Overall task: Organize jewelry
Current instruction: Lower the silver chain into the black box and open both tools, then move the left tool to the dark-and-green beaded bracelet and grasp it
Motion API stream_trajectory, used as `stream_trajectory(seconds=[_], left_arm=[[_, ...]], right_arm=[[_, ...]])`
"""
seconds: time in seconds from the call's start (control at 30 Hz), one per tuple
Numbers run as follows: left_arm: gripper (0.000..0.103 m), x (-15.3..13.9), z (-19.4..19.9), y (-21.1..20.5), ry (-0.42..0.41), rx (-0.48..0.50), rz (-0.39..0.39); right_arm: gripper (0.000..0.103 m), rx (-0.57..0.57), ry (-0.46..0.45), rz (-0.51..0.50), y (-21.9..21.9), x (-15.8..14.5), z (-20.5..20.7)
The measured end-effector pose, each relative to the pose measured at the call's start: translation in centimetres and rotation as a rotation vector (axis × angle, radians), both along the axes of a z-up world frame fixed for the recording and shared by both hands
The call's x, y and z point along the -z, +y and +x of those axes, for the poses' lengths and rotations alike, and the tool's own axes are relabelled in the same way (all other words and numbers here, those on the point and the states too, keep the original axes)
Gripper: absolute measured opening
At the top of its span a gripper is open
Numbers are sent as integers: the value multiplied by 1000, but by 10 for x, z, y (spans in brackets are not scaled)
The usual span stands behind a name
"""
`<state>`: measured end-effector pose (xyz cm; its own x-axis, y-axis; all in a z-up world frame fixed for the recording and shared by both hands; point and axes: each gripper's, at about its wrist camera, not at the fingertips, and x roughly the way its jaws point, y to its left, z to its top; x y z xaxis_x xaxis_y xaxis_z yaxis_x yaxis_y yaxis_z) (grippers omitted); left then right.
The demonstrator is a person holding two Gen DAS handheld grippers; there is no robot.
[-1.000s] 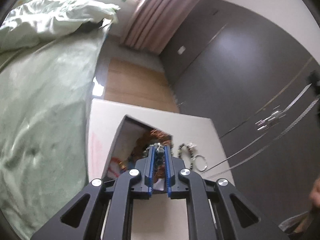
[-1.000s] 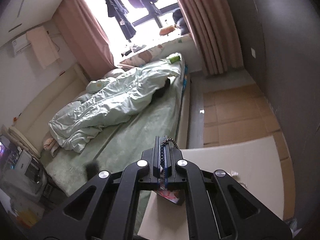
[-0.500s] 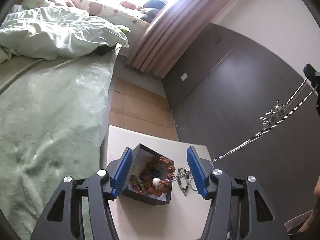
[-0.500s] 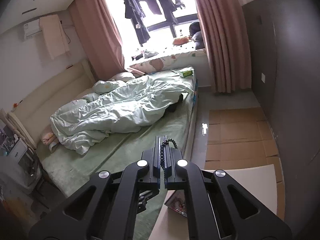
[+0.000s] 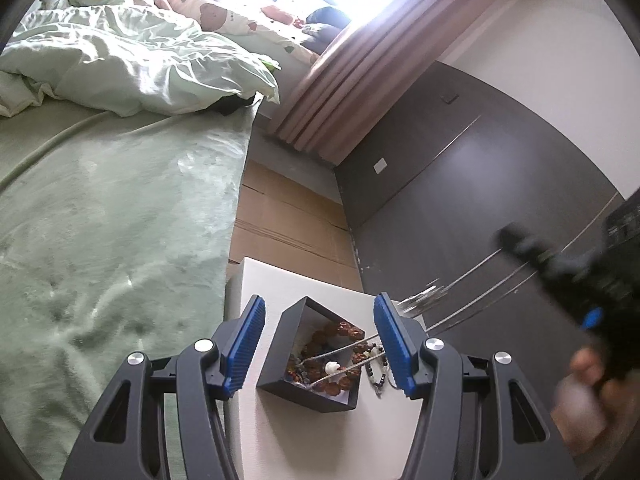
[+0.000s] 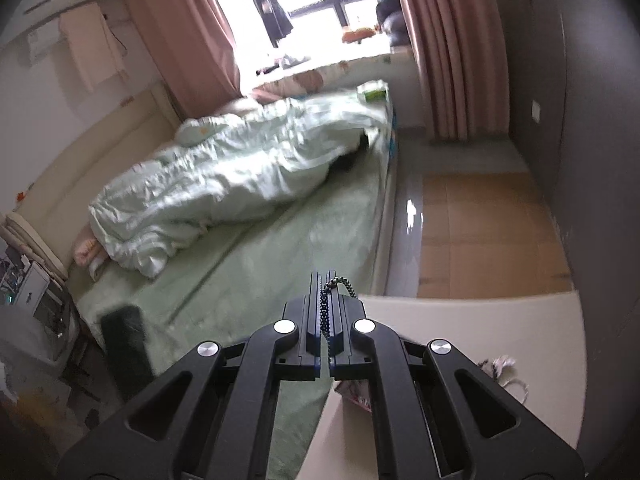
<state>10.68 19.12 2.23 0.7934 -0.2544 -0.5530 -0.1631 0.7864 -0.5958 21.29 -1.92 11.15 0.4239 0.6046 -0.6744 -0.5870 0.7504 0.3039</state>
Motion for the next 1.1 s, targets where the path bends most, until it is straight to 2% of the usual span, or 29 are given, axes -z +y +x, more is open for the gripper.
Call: stream_trajectory(seconds=[0.2,0.3,0.4,0.43,0.47,0.5,0.53,0.57,0.6,0.87,1.1], left_arm=[[55,0,-1,4,-2,-10,-6],[55,1,0,5,2,-14,-11],[55,1,2,5,4,-14,-9],[55,1,1,5,4,-14,-9],[55,1,2,5,5,-13,-8],[55,1,2,5,4,-13,-8],[55,2,2,5,4,-12,-7],[55,2,3,4,5,-11,-7],[55,2,3,4,6,-10,-6],[55,4,8,-11,15,17,18],[55,6,20,-39,24,61,49]], right_arm=[[4,-6,111,-82,19,67,17],[4,5,180,-162,28,99,27],[5,2,235,-258,36,118,30],[8,2,251,-270,35,121,31],[15,8,252,-266,33,121,31],[40,17,242,-262,29,119,31],[78,28,230,-257,25,117,30],[91,38,212,-242,20,113,29],[94,38,196,-228,15,107,27],[94,91,183,-110,-48,83,22],[94,203,218,-37,-114,89,30]])
